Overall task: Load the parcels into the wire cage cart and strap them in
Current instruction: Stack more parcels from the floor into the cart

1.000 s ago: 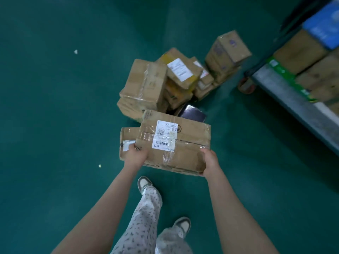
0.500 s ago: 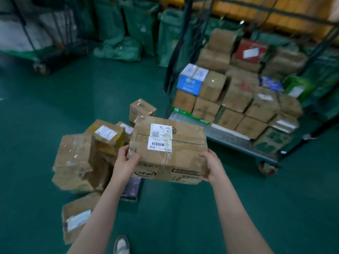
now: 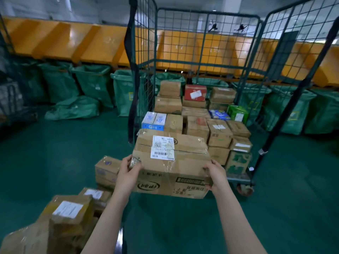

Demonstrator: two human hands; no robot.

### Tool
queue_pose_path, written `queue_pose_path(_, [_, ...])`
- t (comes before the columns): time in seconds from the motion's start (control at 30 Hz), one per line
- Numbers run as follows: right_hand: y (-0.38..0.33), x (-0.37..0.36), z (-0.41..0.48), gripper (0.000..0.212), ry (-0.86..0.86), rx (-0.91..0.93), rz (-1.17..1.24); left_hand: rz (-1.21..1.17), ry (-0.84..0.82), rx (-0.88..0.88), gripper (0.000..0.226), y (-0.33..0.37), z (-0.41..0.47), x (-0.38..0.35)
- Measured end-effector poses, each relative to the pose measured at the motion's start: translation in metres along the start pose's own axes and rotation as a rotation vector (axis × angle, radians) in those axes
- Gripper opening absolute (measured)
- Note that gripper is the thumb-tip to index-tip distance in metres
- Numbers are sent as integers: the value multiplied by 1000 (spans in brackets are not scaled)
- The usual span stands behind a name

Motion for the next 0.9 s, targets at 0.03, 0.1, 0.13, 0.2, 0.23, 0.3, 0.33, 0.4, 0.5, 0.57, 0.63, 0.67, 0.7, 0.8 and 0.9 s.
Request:
queue_pose_path(0.03, [-4, -4, 3, 50, 13, 6, 28, -2, -8, -10, 39, 3, 10, -1])
queue_pose_path(0.1, [-11, -9, 9, 47, 38, 23, 64, -1, -23, -7, 39, 5, 26, -4])
queue_pose_path(0.13, [-14, -10, 14, 47, 56, 31, 83, 9, -44, -6, 39, 5, 37, -7])
queue_pose_path(0.2, [-22, -11, 23, 47, 87, 46, 101, 26, -84, -14, 40, 6, 54, -16])
queue_pose_path(0.23, [-25, -10, 26, 47, 98, 51, 101, 28, -95, -16, 40, 7, 58, -19])
queue_pose_path(0.3, [-32, -8, 36, 48, 118, 62, 116, 23, -117, -22, 41, 8, 73, -30])
queue_pose_path(0.33, [-37, -5, 46, 48, 131, 65, 121, 26, -130, -23, 41, 7, 83, -40])
queue_pose_path(0.4, [-45, 1, 59, 49, 153, 65, 134, 33, -146, -22, 43, 6, 96, -55])
queue_pose_path(0.5, [-62, 12, 88, 50, 170, 67, 139, 30, -169, -5, 43, -1, 118, -85])
queue_pose_path(0.57, [-76, 17, 104, 47, 166, 79, 125, 30, -169, 11, 43, -5, 132, -104])
queue_pose_path(0.63, [-96, 26, 126, 45, 164, 85, 124, 18, -169, 8, 44, -7, 150, -132])
queue_pose_path(0.67, [-103, 31, 135, 46, 170, 80, 125, 18, -169, 12, 44, -7, 155, -142])
queue_pose_path(0.7, [-117, 39, 152, 47, 169, 78, 124, 13, -164, 15, 44, -9, 167, -162])
queue_pose_path(0.8, [-140, 54, 181, 48, 177, 73, 112, 5, -166, 36, 44, -13, 183, -196])
queue_pose_path(0.9, [-165, 72, 216, 51, 182, 70, 95, -13, -151, 61, 45, -16, 198, -235])
Point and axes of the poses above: each hand's wrist, its own z-axis towards the middle knuckle, its own x-axis out of the back of the hand, y = z × x, the point moved 6 cm from there along z, towards the middle knuckle, and after that the axes turned 13 degrees about -x, right-handed, at the moved point
